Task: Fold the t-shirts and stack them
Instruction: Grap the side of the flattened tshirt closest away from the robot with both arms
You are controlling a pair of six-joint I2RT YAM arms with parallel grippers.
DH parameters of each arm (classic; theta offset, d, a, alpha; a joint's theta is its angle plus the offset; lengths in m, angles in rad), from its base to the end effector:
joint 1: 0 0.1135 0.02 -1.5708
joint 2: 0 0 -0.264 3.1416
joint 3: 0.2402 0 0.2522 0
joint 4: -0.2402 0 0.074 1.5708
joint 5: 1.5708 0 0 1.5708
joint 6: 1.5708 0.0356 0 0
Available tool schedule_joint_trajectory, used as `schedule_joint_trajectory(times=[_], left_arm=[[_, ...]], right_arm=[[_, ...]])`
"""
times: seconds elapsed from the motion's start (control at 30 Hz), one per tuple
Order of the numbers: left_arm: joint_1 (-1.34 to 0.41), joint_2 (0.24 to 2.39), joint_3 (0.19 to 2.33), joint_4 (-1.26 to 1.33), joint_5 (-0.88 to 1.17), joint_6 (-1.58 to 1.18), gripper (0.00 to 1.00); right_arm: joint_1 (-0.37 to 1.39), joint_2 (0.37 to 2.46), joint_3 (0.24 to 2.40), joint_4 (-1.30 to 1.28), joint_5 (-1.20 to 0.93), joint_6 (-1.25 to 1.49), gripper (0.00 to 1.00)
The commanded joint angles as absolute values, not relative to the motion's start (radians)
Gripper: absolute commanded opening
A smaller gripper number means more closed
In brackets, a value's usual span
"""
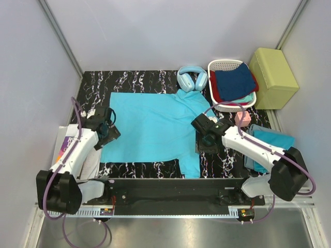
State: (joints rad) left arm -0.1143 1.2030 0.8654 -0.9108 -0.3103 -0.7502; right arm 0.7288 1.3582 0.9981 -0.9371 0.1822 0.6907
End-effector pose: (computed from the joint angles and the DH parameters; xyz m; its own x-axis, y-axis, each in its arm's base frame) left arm 0.2101 -0.0132 0.2330 -0.6979 -0.5734 -0.4292 -0.6333 0.7739 -0.0042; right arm 0.1864 0.1578 0.2364 -0.9476 -0.0061 -0.3194 -0.0191 0.9991 0.0377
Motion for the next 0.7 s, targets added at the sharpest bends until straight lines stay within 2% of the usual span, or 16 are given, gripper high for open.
schedule_joint_trajectory(times=[0.0, 0.23, 0.67], left_arm=[[-0.184, 1.21, 0.9, -0.809, -0.241, -0.713, 0.82], [-0.313, 1.435, 0.916, -0.747, -0.172, -0.747, 0.82], [-0.36, 1.565, 0.943, -0.719, -0.138, -0.724, 0.81]], right_arm=[[0.736, 1.387, 0.962, -0.893, 0.175, 0.729, 0.58], [0.739, 1.43, 0.924, -0.877, 0.072, 0.721, 0.55], [0.785, 1.379, 0.795, -0.816, -0.034, 0.79, 0.55]])
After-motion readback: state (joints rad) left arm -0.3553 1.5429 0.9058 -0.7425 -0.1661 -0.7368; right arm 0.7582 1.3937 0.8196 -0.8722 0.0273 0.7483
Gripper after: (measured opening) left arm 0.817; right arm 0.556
